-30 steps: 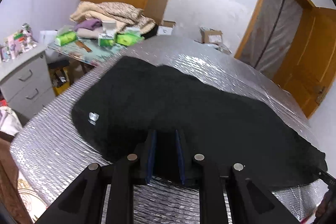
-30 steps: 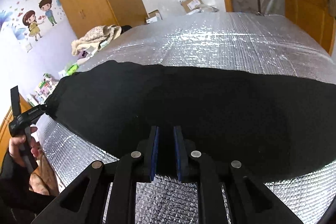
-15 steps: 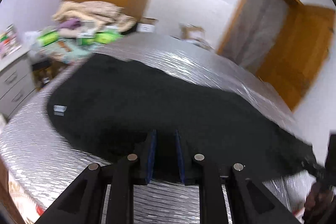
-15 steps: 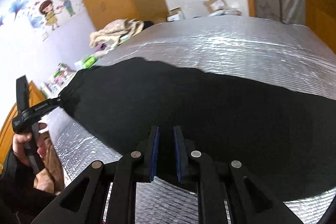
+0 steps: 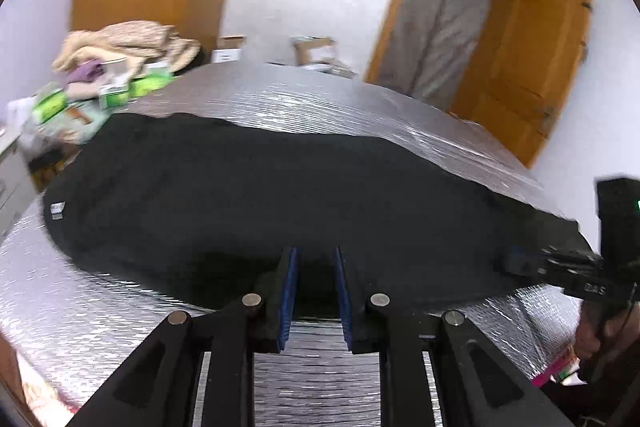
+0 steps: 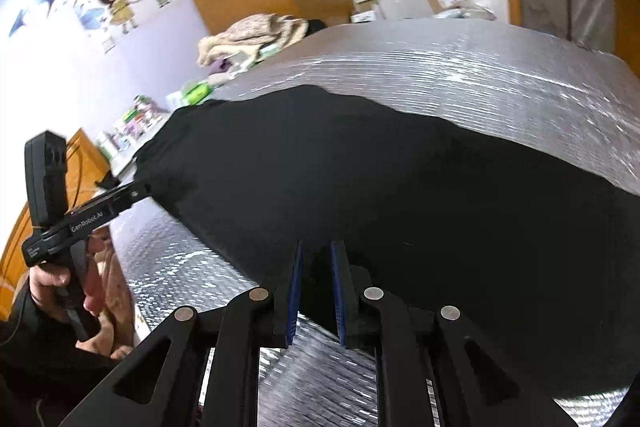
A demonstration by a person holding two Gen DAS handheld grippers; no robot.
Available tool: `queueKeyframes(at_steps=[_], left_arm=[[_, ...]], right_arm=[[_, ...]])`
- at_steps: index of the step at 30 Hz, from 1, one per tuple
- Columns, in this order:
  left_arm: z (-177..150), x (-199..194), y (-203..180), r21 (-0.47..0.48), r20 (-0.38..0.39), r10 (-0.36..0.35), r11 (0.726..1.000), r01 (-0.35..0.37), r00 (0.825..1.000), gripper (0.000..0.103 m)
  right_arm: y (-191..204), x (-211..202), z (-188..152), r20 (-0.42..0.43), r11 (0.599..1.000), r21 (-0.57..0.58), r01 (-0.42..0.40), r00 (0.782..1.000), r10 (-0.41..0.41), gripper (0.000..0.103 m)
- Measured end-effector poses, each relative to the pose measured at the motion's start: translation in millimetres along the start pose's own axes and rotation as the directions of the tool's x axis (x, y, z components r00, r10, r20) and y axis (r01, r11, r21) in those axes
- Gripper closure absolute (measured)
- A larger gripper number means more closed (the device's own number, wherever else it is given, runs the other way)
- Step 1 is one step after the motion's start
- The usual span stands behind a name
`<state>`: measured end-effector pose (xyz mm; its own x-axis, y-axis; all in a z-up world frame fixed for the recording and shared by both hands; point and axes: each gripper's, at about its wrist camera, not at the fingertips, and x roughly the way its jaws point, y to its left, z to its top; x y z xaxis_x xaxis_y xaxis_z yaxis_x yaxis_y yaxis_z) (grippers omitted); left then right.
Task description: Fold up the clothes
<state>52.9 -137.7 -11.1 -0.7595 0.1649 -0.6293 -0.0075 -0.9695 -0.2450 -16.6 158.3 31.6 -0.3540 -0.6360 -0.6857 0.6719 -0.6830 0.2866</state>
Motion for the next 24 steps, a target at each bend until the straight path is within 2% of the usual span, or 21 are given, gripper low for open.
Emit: queueKeyframes(at_steps=[2,5,7,11,13,14,16,18,21,24], left_arm=[[-7.6,9.2,-0.6,-0.001,-0.026,-0.007,1.000,0.007,1.000,0.084],[-9.9,5.1,3.1,-0.019,-0.019,-0.025,1.000,0.025,1.000,0.084],[-6.7,0.3,10.0,-0.040,-0.012,-0.014,0.999,0.014,1.000,0.084],[3.9,-16.7,34.4,-0.065,0.057,0.095,0.994,-0.091,0.994,0.084],[7.2,-23.6,50.6,-0.114,0.082,0.154,0.983,-0.144,0.985,0.084],[8.7,-27.8,65.0,-0.168,0.089,0.202,0.968,-0.185,0.975,0.084],[8.3,-29.8,89.3,-0.243,0.074,0.256,0.942,-0.232,0.964,0.084],[4.0,-26.1,108.5,-0.289,0.026,0.277,0.922,-0.258,0.961,0.085],[2.4,-30.6,118.7,-0.323,0.050,0.240,0.922,-0.212,0.969,0.086],[6.5,-39.9,118.5,-0.325,0.099,0.264,0.920,-0.220,0.959,0.084]], right_arm=[[9.4,7.7,1.7,-0.017,0.999,-0.025,-0.020,1.000,0.020,0.088],[16.1,21.5,-1.8,-0.069,0.998,-0.049,-0.026,0.997,0.023,0.088],[15.1,21.4,-2.5,-0.063,0.999,-0.041,-0.035,0.997,0.033,0.088],[19.2,17.3,3.7,-0.044,0.998,-0.047,-0.030,0.999,0.028,0.088],[18.9,15.9,5.0,-0.037,0.998,-0.045,-0.033,0.999,0.032,0.088],[17.9,15.9,5.3,-0.035,0.999,-0.043,-0.032,0.999,0.031,0.088],[13.2,17.3,6.3,-0.041,0.999,-0.032,-0.028,0.999,0.026,0.088],[9.8,18.4,5.9,-0.046,1.000,-0.020,-0.022,0.999,0.021,0.088],[5.6,17.7,6.5,-0.047,1.000,-0.009,-0.017,0.999,0.017,0.088],[2.8,16.2,8.5,-0.044,1.000,-0.004,-0.010,0.999,0.010,0.088]])
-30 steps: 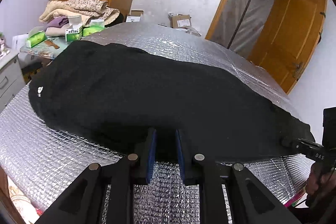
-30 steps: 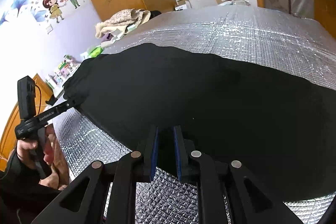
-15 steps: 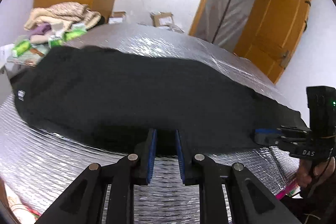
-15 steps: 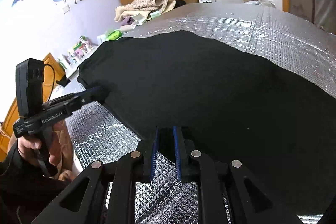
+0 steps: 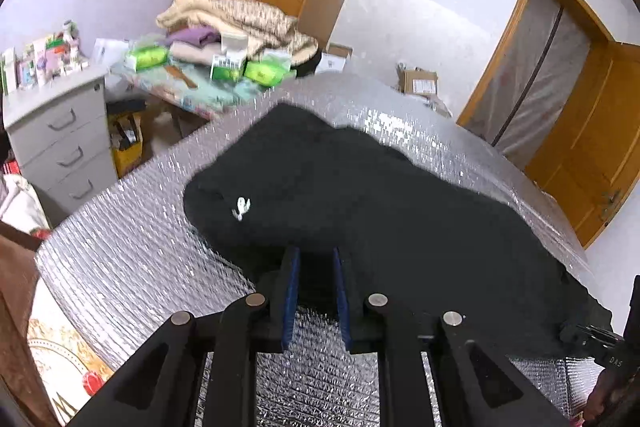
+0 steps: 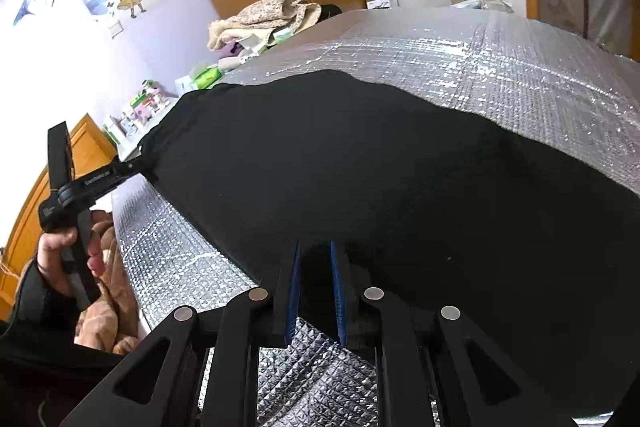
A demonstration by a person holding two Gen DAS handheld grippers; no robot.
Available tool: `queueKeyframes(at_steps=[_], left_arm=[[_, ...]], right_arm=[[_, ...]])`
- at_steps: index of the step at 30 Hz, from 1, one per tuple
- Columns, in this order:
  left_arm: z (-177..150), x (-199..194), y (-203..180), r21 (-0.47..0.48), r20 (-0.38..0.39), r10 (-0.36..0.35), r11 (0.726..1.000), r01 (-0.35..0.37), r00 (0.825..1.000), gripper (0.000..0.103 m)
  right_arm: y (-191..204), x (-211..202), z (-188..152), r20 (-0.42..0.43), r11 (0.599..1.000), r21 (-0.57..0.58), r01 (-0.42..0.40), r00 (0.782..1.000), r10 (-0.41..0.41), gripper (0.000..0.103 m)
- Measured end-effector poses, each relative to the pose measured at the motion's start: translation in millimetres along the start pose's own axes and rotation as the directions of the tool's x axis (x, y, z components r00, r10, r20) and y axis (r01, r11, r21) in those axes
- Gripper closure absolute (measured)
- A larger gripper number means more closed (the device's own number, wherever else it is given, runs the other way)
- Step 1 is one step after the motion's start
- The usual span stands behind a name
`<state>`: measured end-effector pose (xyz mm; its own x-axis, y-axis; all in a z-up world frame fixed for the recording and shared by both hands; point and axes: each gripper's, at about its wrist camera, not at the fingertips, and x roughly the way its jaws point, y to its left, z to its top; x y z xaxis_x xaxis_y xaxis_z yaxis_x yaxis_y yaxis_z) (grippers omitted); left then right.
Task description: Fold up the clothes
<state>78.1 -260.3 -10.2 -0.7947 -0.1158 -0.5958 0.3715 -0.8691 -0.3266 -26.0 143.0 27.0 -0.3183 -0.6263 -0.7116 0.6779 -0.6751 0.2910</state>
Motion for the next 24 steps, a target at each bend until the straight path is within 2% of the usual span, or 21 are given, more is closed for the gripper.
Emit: queueKeyframes(at_steps=[4,7,9,15,18,20,22,24], left_arm=[[10.2,-1.8,13.6,-0.056,0.048,0.003,0.998,-0.001,0.999,0.080],[15.2,6.9,35.4,-0.157,0.016,0.007,0.988,-0.004,1.000,0.077],[16.4,10.9,43.5,-0.192,0.008,0.021,0.981,-0.019,1.000,0.076],[15.8,16.7,53.7,-0.234,-0.007,0.030,0.972,-0.030,1.000,0.074],[19.5,15.0,57.0,-0.263,0.018,-0.001,0.965,0.006,1.000,0.074],[21.2,6.5,56.6,-0.255,0.062,0.011,0.967,0.005,0.998,0.097],[22.2,1.0,57.3,-0.240,0.084,0.040,0.971,-0.019,0.996,0.099],[19.3,7.0,66.0,-0.255,0.053,0.057,0.966,-0.042,0.997,0.099]], right_arm=[[-1.7,-0.6,5.0,0.006,1.000,0.001,0.007,1.000,-0.007,0.088],[-3.0,1.1,7.7,0.007,1.000,0.004,0.009,1.000,-0.009,0.088],[-4.2,2.2,8.2,0.006,1.000,0.007,0.010,1.000,-0.010,0.088],[-4.0,5.3,8.7,0.005,1.000,0.010,0.011,1.000,-0.011,0.088],[-5.2,8.2,8.7,0.000,1.000,0.014,0.011,1.000,-0.011,0.088],[-6.5,9.4,8.4,-0.003,1.000,0.016,0.011,1.000,-0.011,0.088],[-8.1,10.5,7.5,-0.005,1.000,0.018,0.009,1.000,-0.008,0.088],[-9.5,11.8,6.1,-0.005,1.000,0.024,0.003,1.000,-0.003,0.088]])
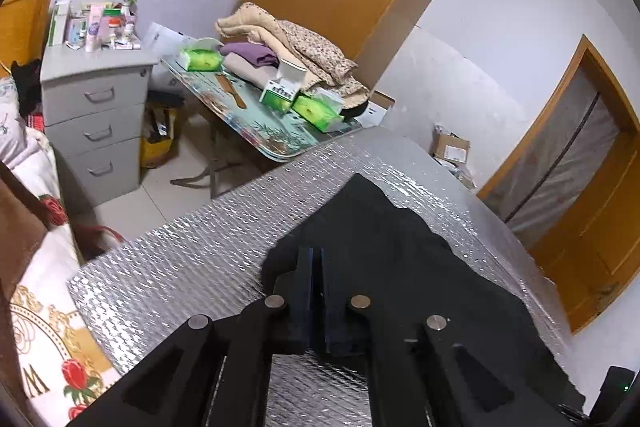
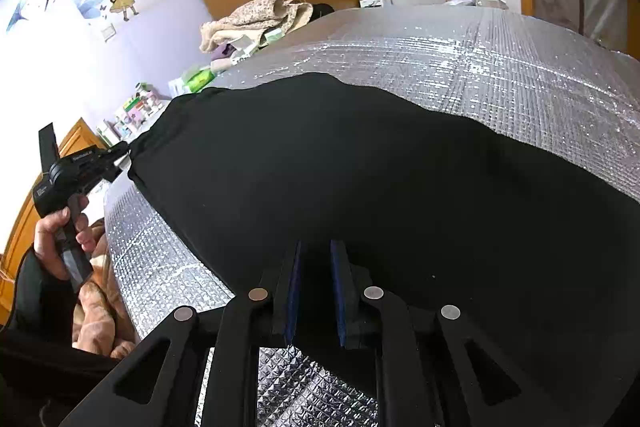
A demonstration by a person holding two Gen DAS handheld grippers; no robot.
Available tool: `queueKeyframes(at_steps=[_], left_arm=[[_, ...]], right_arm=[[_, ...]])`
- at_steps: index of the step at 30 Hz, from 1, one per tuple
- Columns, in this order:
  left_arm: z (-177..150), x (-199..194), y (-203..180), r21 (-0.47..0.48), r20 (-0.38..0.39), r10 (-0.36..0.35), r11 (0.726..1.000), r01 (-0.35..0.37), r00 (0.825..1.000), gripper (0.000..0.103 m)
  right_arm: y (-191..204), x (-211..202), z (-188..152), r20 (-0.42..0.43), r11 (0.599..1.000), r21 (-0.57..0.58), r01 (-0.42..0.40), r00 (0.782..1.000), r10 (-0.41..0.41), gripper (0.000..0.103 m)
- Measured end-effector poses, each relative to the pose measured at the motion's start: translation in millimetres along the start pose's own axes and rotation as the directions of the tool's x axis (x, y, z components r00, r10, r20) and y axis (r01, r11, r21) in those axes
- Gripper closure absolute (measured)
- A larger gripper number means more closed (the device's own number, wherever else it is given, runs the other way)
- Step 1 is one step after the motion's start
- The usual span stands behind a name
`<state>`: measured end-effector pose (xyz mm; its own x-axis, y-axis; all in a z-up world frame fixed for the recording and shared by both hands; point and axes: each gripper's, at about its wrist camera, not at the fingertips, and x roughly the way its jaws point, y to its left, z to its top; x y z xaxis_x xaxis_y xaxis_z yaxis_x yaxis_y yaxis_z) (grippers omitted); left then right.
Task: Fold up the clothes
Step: 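Grasp the sweatshirt's folded end with the left gripper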
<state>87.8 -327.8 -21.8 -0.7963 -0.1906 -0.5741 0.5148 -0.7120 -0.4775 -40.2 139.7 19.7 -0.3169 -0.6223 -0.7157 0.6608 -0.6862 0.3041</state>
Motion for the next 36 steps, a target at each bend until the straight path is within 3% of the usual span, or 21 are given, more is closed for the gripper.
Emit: queueKeyframes(at_steps=[3,6,8,11,17,21,24,26,28,36], left_arm=[[-3.2,6.8,14.2,-0.071,-0.039,0.014,0.997,-0.017,0.999,0.099],[-4.7,-0.6,18.2,-0.108,-0.025,0.002,0.994,-0.004,1.000,0.096],[-4.5,-5.2,19.6,-0.128,-0.003,-0.029,0.991,0.028,1.000,0.081],[-4.0,-10.1,21.7,-0.158,0.027,-0.081,0.984,0.084,0.996,0.067],[-6.5,3.9,32.7,-0.230,0.012,-0.145,0.962,0.144,0.989,0.065],[-9.1,15.4,30.0,-0.226,-0.009,-0.111,0.968,0.107,0.994,0.064],[-10.4,16.0,19.6,-0.190,0.002,-0.126,0.974,0.124,0.992,0.064],[-12.1,19.5,12.1,-0.166,-0.012,-0.139,0.977,0.135,0.990,0.054],[-13.7,21.8,8.9,-0.145,-0.017,-0.132,0.981,0.129,0.991,0.051],[-12.2,30.0,21.0,-0.217,-0.058,-0.114,0.971,0.099,0.992,0.053]], right_arm=[[-2.5,1.2,0.0,0.005,1.000,0.000,-0.007,1.000,0.007,0.088],[-3.4,1.3,-0.5,0.008,1.000,-0.006,-0.010,1.000,0.010,0.088],[-4.4,1.3,-1.0,0.012,1.000,-0.006,-0.014,1.000,0.014,0.088],[-5.2,1.6,-1.3,0.016,1.000,-0.007,-0.017,1.000,0.017,0.088],[-4.7,0.8,-2.7,0.024,1.000,-0.011,-0.015,1.000,0.016,0.088],[-5.6,1.0,-2.5,0.027,1.000,-0.012,-0.018,0.999,0.018,0.088],[-6.1,1.2,-2.4,0.029,1.000,-0.011,-0.020,0.999,0.021,0.088],[-6.5,0.9,-2.9,0.030,1.000,-0.011,-0.022,0.999,0.022,0.088],[-7.9,0.5,-3.9,0.031,1.000,-0.011,-0.022,0.999,0.022,0.088],[-9.1,-0.6,-4.8,0.034,1.000,-0.009,-0.025,0.999,0.026,0.088]])
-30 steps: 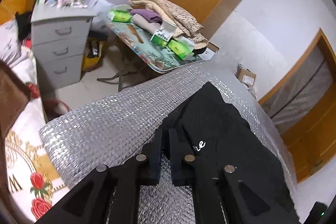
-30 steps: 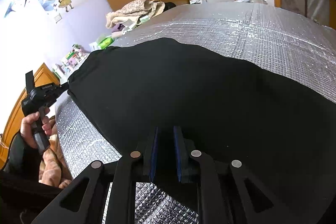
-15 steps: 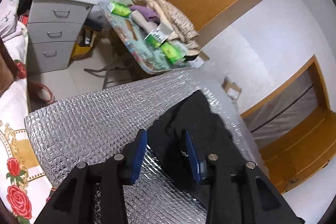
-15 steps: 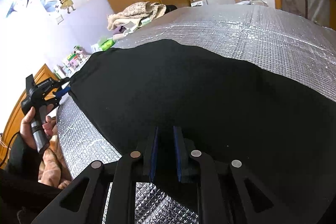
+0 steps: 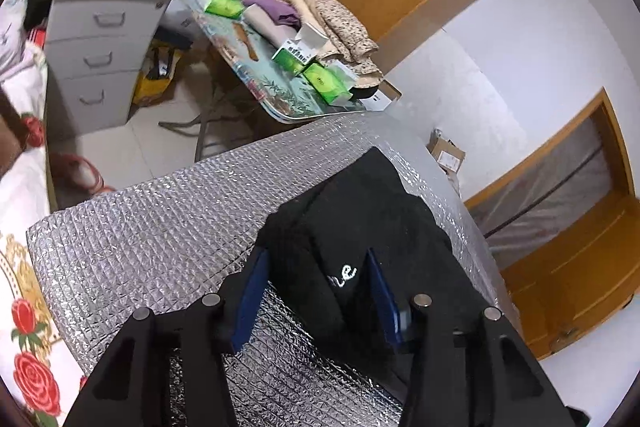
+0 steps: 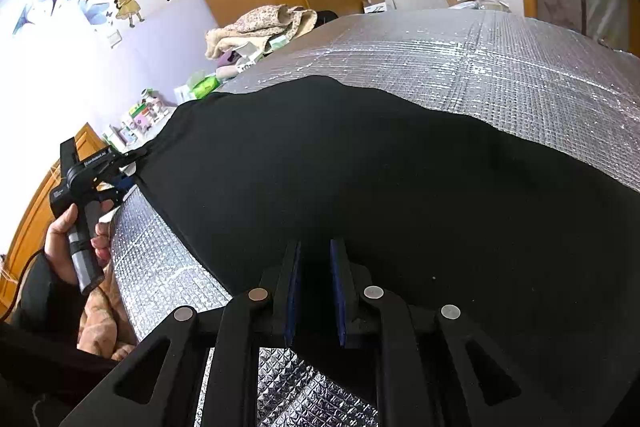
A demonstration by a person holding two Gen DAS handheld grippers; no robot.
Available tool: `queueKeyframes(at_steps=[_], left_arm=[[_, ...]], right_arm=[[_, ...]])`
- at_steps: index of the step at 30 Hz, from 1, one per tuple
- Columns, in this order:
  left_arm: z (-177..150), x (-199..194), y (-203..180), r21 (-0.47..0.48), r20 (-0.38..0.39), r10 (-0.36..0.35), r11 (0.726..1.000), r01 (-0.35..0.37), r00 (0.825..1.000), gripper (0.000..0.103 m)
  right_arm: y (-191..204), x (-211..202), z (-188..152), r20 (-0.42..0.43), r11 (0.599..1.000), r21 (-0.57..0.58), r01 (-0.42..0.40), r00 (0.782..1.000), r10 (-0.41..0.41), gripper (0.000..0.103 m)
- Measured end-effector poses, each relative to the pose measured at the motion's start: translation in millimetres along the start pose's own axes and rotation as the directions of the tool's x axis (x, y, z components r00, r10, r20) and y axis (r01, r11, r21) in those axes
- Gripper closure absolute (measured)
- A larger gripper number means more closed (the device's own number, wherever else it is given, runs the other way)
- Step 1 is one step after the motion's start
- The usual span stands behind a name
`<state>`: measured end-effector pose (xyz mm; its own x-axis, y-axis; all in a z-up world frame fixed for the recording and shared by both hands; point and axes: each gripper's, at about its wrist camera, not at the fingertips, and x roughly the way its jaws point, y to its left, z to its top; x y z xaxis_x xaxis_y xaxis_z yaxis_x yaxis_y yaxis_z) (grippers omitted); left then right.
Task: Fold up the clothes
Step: 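Grasp the sweatshirt's folded end with the left gripper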
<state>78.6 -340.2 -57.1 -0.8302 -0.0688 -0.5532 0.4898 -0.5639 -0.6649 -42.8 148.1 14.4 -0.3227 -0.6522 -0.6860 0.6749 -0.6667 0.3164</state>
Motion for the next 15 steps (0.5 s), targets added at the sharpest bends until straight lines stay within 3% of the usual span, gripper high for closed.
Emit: queueKeyframes(at_steps=[3,6,10,15], left_arm=[[1.2,1.8,-1.3,-0.003,-0.007,0.016,1.000,-0.016,1.000,0.053],[4.4,3.4,-2.5,-0.021,-0.015,0.014,1.000,-0.014,1.000,0.059],[6.2,2.0,-8.1,0.007,-0.017,-0.011,1.000,0.011,1.000,0.078],[9.8,-6.9,-16.5,0.039,0.003,-0.039,0.998,0.039,0.999,0.083]], right_arm=[[0.3,-0.3,-0.5,0.002,1.000,0.002,-0.001,1.000,0.001,0.088],[1.1,-0.4,0.4,0.002,1.000,0.002,-0.003,1.000,0.003,0.088],[0.1,-0.2,0.0,0.002,1.000,0.003,-0.004,1.000,0.004,0.088],[-0.7,-0.2,-1.7,0.003,1.000,0.004,-0.006,1.000,0.006,0.088]])
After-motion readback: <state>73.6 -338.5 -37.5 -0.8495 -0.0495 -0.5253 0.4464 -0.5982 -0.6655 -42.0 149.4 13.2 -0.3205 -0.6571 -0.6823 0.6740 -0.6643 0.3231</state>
